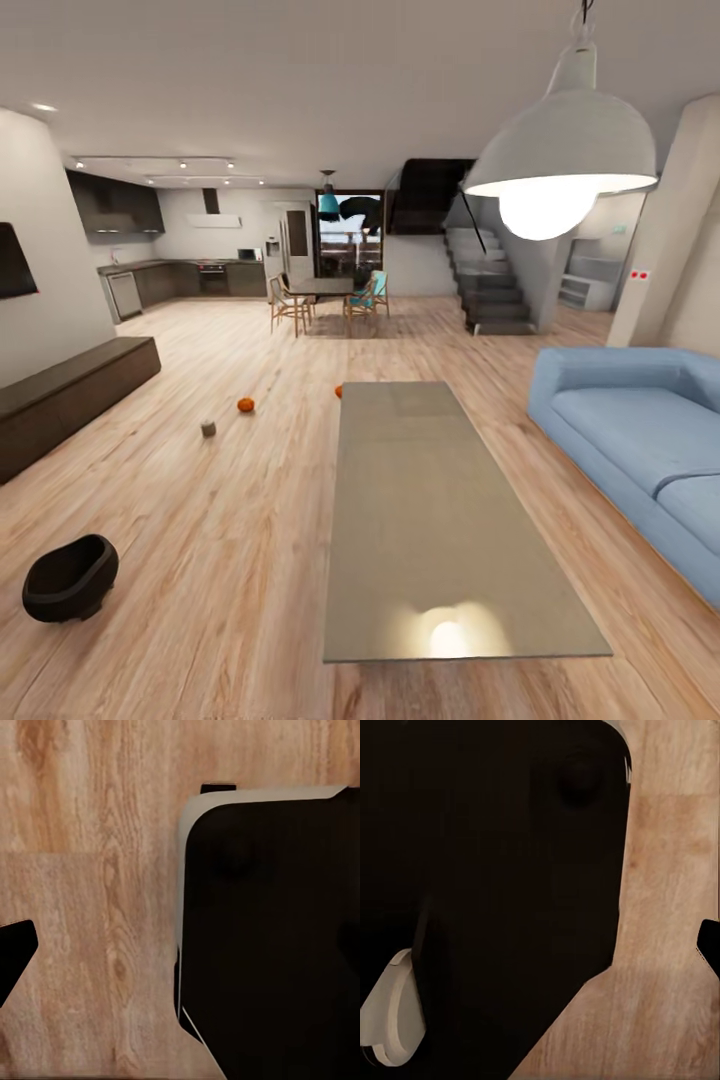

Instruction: Place each of the two pumpkins and all three candles from the living room inside a cabinet in the living room (use any cabinet), then make sure every cabinet is closed, and position the cauldron so it is next to a table in the living room.

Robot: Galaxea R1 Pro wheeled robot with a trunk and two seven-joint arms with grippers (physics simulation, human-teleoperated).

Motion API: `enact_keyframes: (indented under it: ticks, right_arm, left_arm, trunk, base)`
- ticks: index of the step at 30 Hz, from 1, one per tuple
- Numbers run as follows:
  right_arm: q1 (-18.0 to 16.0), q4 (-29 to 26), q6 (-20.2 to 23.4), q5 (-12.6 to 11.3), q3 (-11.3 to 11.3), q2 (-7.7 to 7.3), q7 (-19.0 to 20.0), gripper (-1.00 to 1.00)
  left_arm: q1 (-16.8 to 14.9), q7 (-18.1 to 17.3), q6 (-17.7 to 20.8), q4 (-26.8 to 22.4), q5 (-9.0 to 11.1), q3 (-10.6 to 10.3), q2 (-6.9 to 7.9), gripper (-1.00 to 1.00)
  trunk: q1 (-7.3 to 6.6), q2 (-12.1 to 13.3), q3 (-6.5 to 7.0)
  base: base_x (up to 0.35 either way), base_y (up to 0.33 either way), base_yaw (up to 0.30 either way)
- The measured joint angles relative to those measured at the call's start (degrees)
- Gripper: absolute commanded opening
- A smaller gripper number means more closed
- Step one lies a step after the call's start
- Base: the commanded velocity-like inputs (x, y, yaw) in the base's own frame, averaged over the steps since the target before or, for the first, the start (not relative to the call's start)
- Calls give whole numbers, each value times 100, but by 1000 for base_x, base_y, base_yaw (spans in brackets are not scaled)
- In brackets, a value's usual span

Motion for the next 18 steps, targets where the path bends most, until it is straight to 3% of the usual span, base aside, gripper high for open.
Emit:
enact_keyframes:
  ticks: [18]
  right_arm:
    - [0,0,0,-2,-1,-25,0,100]
  left_arm:
    - [0,0,-3,0,8,12,-13,100]
  trunk:
    - [0,0,0]
  base:
    - [0,0,270]
